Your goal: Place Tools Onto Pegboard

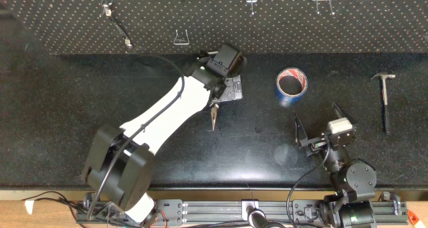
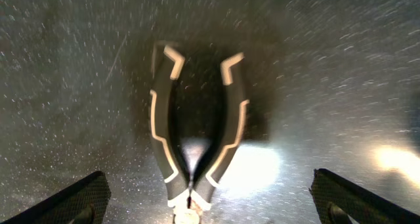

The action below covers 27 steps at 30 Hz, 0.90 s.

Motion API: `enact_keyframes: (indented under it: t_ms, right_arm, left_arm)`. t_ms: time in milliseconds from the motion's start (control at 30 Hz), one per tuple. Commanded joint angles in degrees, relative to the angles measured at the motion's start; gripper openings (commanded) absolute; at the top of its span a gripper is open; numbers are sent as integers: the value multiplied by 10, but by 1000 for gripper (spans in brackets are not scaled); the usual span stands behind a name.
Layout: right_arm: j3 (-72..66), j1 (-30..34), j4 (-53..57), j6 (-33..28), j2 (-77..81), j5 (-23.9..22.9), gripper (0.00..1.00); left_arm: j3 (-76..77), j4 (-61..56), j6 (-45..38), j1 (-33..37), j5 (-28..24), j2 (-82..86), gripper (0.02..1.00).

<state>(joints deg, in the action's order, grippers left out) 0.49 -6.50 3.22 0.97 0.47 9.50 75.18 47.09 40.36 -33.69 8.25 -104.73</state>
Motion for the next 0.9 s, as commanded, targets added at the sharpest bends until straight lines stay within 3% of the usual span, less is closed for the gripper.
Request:
enact_keyframes:
  t_ms: [33, 533, 900]
  right_arm:
    - [-3, -3, 2, -6, -3, 0, 976]
    - [-3, -3, 2, -6, -3, 0, 978]
    - [-3, -3, 2, -6, -3, 0, 978]
  left_arm:
    - [9, 11, -5, 2, 24, -19, 996]
    - [9, -30, -85, 34, -12, -47, 996]
    - [9, -42, -85, 48, -19, -66, 996]
